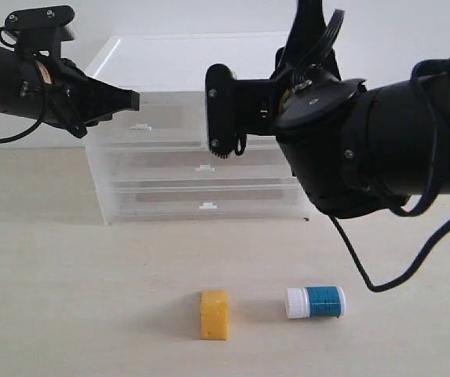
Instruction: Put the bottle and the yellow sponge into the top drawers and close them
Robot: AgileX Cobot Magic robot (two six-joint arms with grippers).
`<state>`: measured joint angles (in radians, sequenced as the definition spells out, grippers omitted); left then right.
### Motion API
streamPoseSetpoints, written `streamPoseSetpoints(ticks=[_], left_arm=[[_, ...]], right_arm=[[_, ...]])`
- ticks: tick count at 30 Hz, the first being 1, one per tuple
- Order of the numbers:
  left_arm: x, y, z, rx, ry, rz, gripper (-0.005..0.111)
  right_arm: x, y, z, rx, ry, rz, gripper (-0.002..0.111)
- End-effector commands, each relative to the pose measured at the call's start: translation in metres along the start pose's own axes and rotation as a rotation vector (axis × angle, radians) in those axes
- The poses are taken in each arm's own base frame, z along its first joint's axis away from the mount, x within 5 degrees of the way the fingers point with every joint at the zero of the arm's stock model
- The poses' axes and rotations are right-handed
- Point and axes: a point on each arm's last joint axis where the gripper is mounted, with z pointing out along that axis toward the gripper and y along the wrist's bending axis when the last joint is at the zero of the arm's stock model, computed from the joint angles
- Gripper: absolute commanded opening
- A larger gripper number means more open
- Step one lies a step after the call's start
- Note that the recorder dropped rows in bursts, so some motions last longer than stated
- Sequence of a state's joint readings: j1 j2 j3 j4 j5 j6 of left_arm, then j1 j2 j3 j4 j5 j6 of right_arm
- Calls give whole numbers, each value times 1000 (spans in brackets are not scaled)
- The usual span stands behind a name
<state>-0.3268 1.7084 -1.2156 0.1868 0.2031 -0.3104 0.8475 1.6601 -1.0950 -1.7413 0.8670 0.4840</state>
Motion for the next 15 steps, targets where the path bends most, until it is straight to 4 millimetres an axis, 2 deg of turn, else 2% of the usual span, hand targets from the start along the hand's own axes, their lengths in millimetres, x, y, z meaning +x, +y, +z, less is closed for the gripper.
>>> streamPoseSetpoints(ticks=[1,5,7,11,15], left_arm=[[-5,-1,6,21,-66,-3,4],[-5,-1,6,21,-68,-3,4],[-5,-1,6,20,-63,-3,4],[-5,-1,6,22,-69,-3,4],[-6,-1,6,26,-81,-3,4]], right_arm=[[9,6,13,-20,28,124,36],[6,19,24,-86,-15,129,35],[11,25,38,-100,15,65,25],[21,22,56,-126,7,65,24],[16,17,58,-141,-50,77,27]])
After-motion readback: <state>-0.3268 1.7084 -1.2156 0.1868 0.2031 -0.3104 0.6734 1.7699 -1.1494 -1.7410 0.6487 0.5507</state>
